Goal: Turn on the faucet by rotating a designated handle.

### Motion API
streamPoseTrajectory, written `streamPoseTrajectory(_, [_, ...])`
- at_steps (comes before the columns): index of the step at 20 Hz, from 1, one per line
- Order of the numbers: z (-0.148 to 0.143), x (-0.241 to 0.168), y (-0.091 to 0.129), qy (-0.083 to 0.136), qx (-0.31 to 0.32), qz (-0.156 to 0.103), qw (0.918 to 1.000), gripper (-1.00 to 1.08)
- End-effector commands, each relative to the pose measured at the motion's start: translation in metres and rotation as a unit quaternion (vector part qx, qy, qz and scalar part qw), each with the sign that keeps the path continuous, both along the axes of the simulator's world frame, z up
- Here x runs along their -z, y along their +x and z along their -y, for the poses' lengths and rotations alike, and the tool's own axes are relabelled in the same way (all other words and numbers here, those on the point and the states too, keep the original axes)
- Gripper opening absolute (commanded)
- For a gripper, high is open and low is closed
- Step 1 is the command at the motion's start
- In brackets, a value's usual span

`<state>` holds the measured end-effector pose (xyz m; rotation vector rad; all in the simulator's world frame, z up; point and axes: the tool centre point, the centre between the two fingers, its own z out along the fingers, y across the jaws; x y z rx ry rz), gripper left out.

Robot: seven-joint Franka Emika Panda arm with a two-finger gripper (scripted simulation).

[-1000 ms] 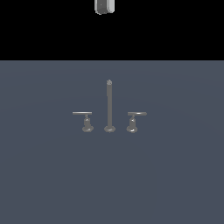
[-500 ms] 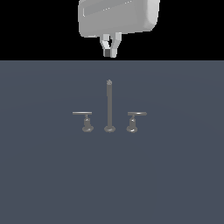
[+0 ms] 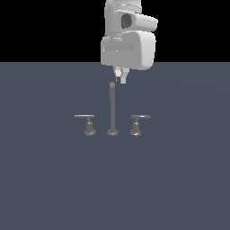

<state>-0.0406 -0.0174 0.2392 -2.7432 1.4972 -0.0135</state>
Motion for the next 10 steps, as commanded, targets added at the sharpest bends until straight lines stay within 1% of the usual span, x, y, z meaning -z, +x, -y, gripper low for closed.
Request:
streamPoseTrajectory(1, [0.008, 0.017, 0.013, 0.0, 0.032, -0.001, 0.9995, -1.0])
streamPoseTrajectory(6, [0.027, 0.052, 0.036, -0.002, 0.096, -0.003, 0.9954, -1.0])
streamPoseTrajectory(10, [0.045, 0.08, 0.054, -0.003, 0.149, -0.005, 0.9889, -1.0])
